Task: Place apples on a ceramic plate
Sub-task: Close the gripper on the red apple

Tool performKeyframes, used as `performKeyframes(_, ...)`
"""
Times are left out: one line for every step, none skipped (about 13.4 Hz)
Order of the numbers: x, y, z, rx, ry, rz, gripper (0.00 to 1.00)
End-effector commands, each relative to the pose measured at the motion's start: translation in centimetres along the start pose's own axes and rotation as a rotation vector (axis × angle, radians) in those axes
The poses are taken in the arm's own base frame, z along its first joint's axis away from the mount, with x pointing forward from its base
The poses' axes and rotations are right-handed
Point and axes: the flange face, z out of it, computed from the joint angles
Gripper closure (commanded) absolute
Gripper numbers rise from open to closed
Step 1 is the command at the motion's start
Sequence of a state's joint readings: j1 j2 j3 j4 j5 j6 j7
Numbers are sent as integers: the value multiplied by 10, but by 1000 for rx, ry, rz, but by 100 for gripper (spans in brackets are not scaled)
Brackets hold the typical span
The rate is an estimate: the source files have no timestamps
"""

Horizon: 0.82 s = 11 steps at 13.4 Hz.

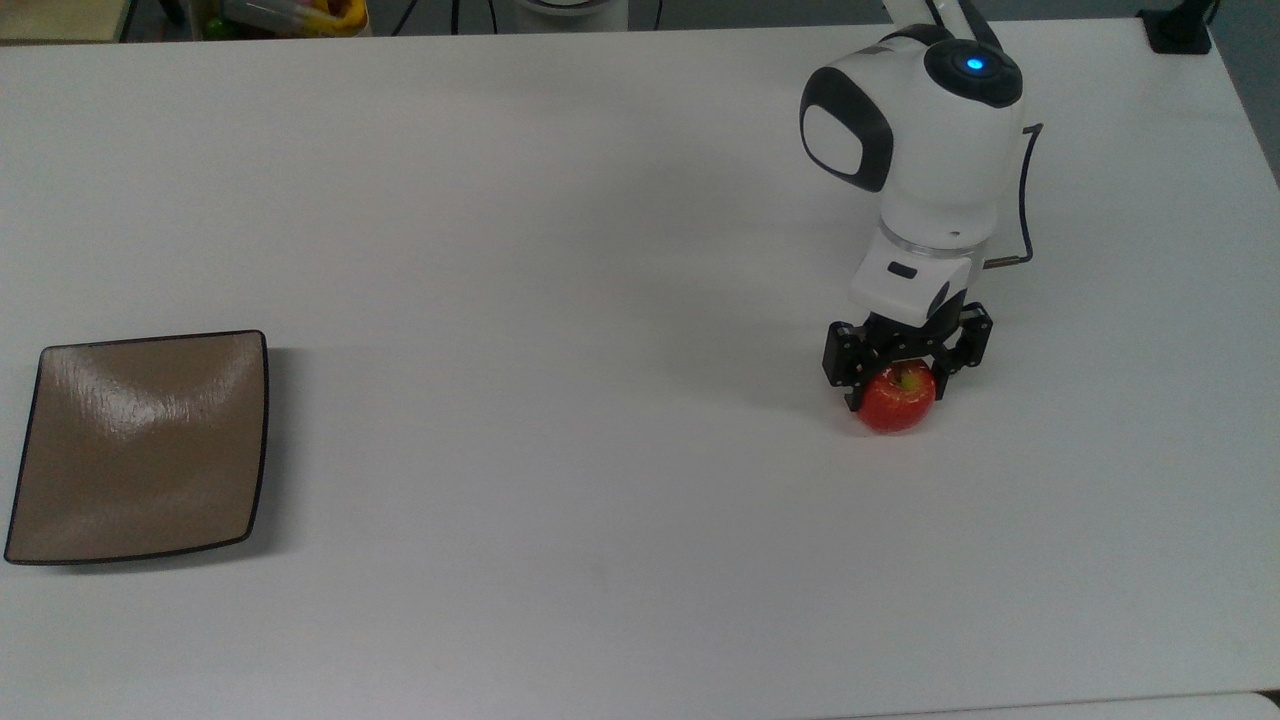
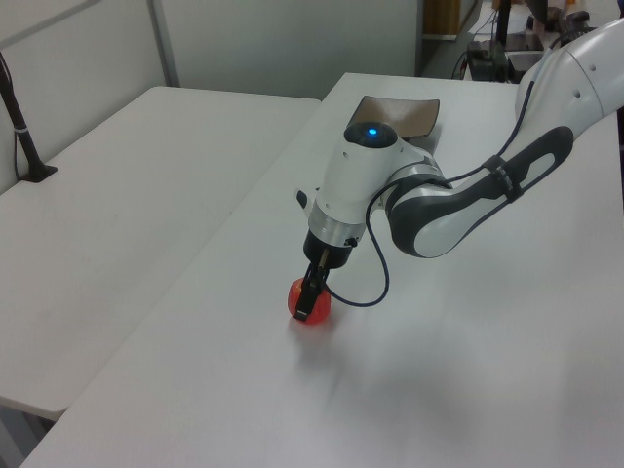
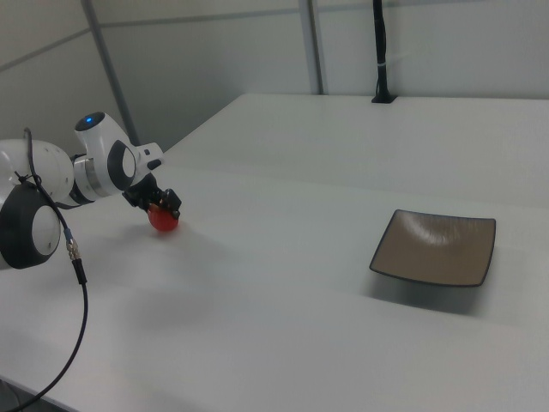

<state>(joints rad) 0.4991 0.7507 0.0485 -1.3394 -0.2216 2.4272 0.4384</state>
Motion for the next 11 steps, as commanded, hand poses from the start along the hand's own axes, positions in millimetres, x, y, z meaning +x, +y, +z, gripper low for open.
performKeyframes(1, -4, 0, -9, 18, -4, 64)
performKeyframes(3, -3, -3, -8, 21, 0, 70)
performKeyframes(3, -3, -7, -6, 22, 2, 70)
performKeyframes(4, -2, -11, -6, 25, 3, 70)
performKeyframes(5, -2, -18, -3, 29, 6, 70)
performKeyframes(9, 1, -30, -1, 38, 13, 70)
performKeyframes(15, 2, -47, 9, 57, 23, 70)
performKeyframes(18, 6, -65, 13, 69, 32, 70)
performKeyframes(20, 16, -81, 6, 70, 44, 70)
performKeyframes(23, 24, -104, 4, 71, 59, 70)
performKeyframes(26, 34, -130, 8, 77, 80, 70)
